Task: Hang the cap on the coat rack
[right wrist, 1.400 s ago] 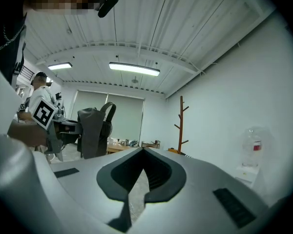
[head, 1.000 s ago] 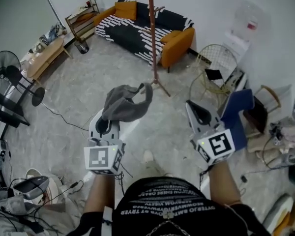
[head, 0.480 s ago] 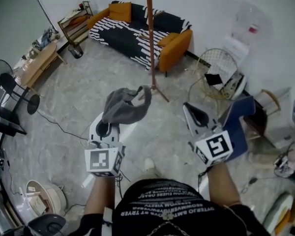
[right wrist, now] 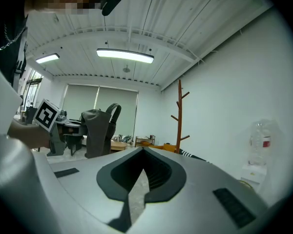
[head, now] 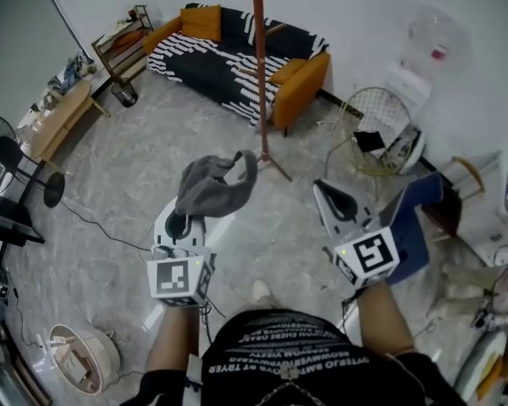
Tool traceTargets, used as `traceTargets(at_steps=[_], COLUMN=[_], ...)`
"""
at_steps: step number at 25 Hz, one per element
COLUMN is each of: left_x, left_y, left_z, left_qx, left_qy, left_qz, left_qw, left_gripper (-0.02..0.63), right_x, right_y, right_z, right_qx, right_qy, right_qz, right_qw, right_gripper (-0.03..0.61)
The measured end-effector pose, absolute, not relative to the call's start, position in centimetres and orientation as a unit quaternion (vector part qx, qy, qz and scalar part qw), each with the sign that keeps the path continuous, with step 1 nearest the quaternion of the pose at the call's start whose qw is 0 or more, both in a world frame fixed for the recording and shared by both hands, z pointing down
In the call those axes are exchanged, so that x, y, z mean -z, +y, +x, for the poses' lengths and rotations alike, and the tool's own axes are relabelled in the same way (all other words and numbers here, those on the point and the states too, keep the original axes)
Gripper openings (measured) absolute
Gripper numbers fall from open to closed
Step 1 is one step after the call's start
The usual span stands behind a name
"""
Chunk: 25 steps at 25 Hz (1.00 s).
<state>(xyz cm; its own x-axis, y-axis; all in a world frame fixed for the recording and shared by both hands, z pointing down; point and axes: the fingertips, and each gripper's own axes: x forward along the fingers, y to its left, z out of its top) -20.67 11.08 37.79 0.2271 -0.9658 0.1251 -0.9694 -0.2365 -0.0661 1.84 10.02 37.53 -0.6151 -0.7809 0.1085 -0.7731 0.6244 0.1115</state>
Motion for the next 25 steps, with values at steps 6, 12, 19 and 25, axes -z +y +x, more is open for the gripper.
traceTargets(at_steps=[6,12,19,25], left_x=[-37.6,-39.5,-39.0,-38.9], left_y=[8.0,6.0,4.5,2.4], left_z=[-21.9,-23.6,-22.9,-21.7], left_qx=[-0.070,-0.075,-0.055,-0.044], left_qy=[-0.609,-0.607,-0.601,-0.609], left_qz=[0.790,0.791,0.796,0.791], left_qw=[0.015,0.026,0.037,0.037], left_gripper=[0.020,0.020,0.020,0.020], right_x=[-37.8,-37.9,-37.8,-37.9], right_y=[7.1,5.3,4.7,2.6], right_z=[0.0,-1.0,-0.4,1.1], right_qx=[0.022,0.037,0.028,0.020], right_qy=[-0.896,-0.888,-0.886,-0.886], right_qz=[0.437,0.448,0.453,0.454], right_qw=[0.080,0.096,0.099,0.088], right_gripper=[0.003,0.003,0.003,0.003])
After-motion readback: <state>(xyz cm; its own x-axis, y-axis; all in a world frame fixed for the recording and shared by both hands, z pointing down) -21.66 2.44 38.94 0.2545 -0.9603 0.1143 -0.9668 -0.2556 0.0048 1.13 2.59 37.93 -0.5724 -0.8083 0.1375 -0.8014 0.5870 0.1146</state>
